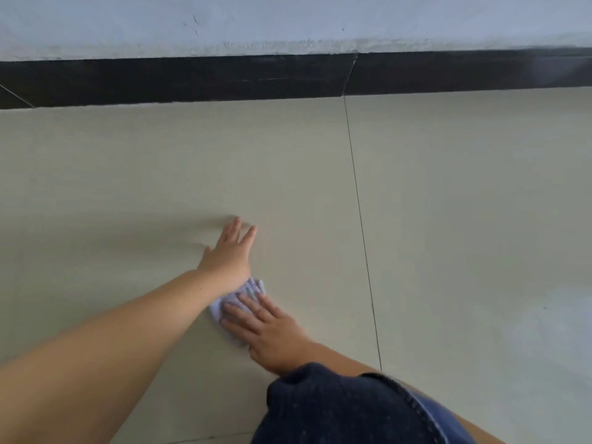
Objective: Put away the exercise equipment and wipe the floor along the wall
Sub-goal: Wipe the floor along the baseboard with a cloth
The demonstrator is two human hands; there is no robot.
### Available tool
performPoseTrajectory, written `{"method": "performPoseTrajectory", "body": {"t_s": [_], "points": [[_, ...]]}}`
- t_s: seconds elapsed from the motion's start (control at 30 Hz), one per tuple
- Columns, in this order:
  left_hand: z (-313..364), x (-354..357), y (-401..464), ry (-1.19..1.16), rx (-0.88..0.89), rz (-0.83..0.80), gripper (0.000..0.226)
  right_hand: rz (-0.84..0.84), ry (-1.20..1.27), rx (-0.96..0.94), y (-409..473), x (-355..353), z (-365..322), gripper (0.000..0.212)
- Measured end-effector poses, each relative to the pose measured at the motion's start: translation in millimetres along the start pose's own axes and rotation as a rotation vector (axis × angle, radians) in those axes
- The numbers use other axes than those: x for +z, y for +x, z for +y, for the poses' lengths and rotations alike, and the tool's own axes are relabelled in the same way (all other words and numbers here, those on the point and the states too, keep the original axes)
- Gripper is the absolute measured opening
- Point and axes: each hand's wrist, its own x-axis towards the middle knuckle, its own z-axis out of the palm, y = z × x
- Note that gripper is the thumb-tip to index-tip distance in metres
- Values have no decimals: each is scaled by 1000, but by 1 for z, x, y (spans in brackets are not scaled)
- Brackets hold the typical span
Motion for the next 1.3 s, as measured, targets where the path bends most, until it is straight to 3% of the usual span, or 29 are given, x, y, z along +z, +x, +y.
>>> {"method": "performPoseTrajectory", "body": {"t_s": [0.07, 0.1, 0.2, 0.3, 0.37, 0.43, 0.6, 0.67, 0.73, 0.83, 1.0, 1.1, 1.17, 1.3], "points": [[-2, 0, 1, 9, 7, -5, 71, 18, -28, 77, -11, 0, 31, 64], [-1, 0, 1, 11, 8, -8, 71, 63, 8, 212, -23, -1, 51, 64], [0, 1, 1, 26, 20, -28, 69, 179, 59, 755, -84, -11, 123, 65], [-1, 0, 3, 38, 28, -48, 67, 198, 369, 1353, -134, -33, 169, 66], [-1, -1, 4, 44, 28, -52, 67, 209, 483, 1599, -122, -36, 168, 67], [0, 1, 3, 42, 20, -34, 69, 196, 401, 1523, -87, -30, 137, 68], [4, 6, -3, 13, 6, -20, 67, 101, 80, 504, -14, -9, 5, 71], [6, 7, -4, 18, -5, -28, 66, 28, 22, 214, -12, -3, 2, 62], [10, 9, -6, 27, -9, -44, 65, 9, -24, 99, -23, 3, 29, 57], [10, 9, -9, 23, 7, -69, 63, 128, 8, 367, -60, -2, 93, 61], [11, 8, -12, 21, 15, -70, 65, 358, 403, 1250, -155, -22, 208, 58], [13, 11, -15, 25, 14, -46, 66, 386, 574, 1709, -142, -40, 227, 57], [15, 14, -16, 33, 6, -15, 66, 400, 525, 1646, -93, -42, 206, 56], [25, 16, -13, 46, -56, 137, 61, 349, 141, 783, 17, -32, 117, 58]]}}
